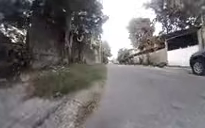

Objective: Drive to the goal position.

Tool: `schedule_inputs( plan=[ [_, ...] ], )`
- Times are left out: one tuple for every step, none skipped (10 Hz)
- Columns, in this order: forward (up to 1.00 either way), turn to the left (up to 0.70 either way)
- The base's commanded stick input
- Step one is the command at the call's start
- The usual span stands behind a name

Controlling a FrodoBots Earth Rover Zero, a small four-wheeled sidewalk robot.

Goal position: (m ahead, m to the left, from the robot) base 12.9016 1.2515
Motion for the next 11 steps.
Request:
schedule_inputs(
  plan=[
    [1.00, -0.30],
    [1.00, -0.30],
    [1.00, -0.30],
    [1.00, -0.30],
    [1.00, -0.30],
    [1.00, -0.30],
    [1.00, -0.30],
    [1.00, -0.30],
    [1.00, -0.30],
    [1.00, -0.30],
    [1.00, -0.30]
  ],
)
